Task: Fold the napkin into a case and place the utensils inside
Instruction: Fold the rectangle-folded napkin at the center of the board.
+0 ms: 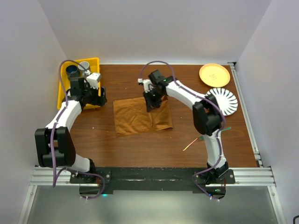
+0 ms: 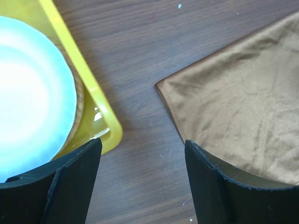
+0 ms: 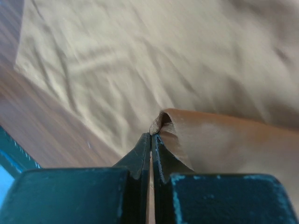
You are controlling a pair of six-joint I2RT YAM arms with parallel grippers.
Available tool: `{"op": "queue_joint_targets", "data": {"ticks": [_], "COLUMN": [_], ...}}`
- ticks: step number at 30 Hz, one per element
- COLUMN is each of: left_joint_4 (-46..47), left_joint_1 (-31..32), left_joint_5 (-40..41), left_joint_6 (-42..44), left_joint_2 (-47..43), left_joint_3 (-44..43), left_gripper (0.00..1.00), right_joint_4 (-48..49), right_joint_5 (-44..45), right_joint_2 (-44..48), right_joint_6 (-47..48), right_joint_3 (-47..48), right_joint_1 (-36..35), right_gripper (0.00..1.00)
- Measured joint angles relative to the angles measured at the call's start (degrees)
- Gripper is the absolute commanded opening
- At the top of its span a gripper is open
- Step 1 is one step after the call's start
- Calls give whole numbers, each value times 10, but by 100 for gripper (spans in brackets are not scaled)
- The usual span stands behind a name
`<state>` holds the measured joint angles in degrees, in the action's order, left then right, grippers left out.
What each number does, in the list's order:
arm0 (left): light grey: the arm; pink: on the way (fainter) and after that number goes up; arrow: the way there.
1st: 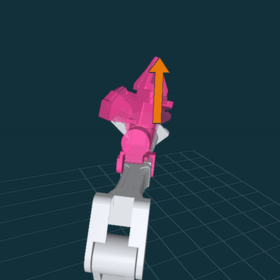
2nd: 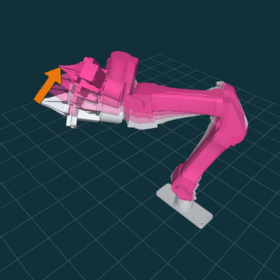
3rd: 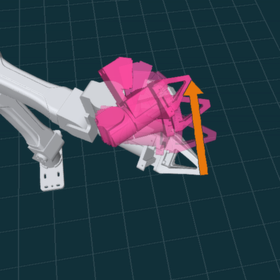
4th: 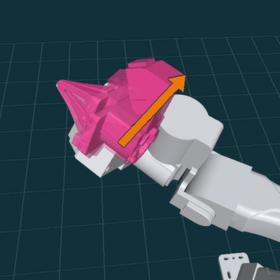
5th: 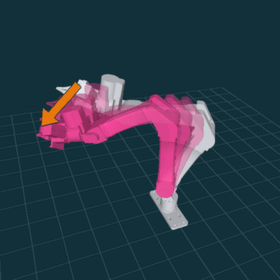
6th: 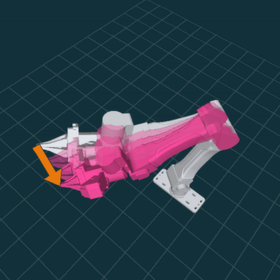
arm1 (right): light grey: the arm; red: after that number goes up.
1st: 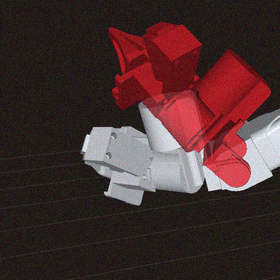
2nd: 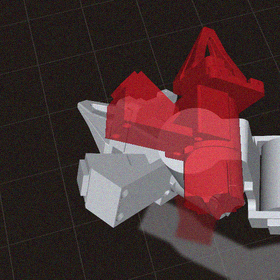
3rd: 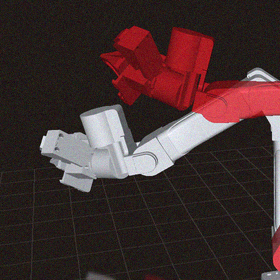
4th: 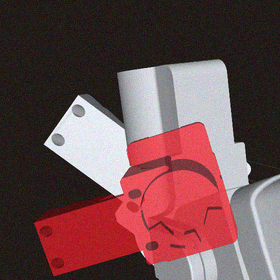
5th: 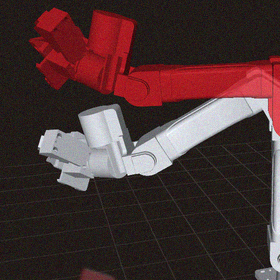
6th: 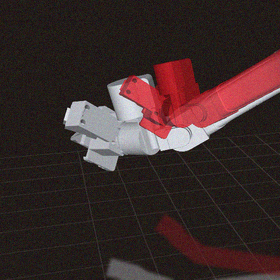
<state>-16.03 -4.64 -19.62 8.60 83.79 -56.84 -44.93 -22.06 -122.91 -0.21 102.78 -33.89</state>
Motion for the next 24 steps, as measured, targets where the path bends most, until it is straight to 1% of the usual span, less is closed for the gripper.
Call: {"op": "queue_joint_targets", "data": {"ticks": [5, 8, 12, 18, 22, 24], "left_joint_4": [-7, -14, -17, -18, -18, -17], "left_joint_1": [-14, -17, -18, -18, -18, -18], "left_joint_5": [-11, -16, -23, -30, -32, -34], "left_joint_6": [5, 10, 15, 16, 23, 28], "left_joint_2": [0, 0, 1, 7, 7, 7], "left_joint_3": [0, 0, 0, 0, 0, 0], "left_gripper": [77, 77, 77, 77, 78, 79], "right_joint_4": [20, 21, 31, 42, 38, 26], "right_joint_5": [12, 17, 31, 53, 68, 75], "right_joint_2": [-86, -108, -100, -56, -16, -1], "right_joint_6": [-28, -36, -35, -1, 43, 63], "right_joint_3": [64, 65, 52, -16, -75, -94], "right_joint_1": [-48, -60, -56, -46, -20, 4], "right_gripper": [0, 0, 0, 0, 0, 0]}}
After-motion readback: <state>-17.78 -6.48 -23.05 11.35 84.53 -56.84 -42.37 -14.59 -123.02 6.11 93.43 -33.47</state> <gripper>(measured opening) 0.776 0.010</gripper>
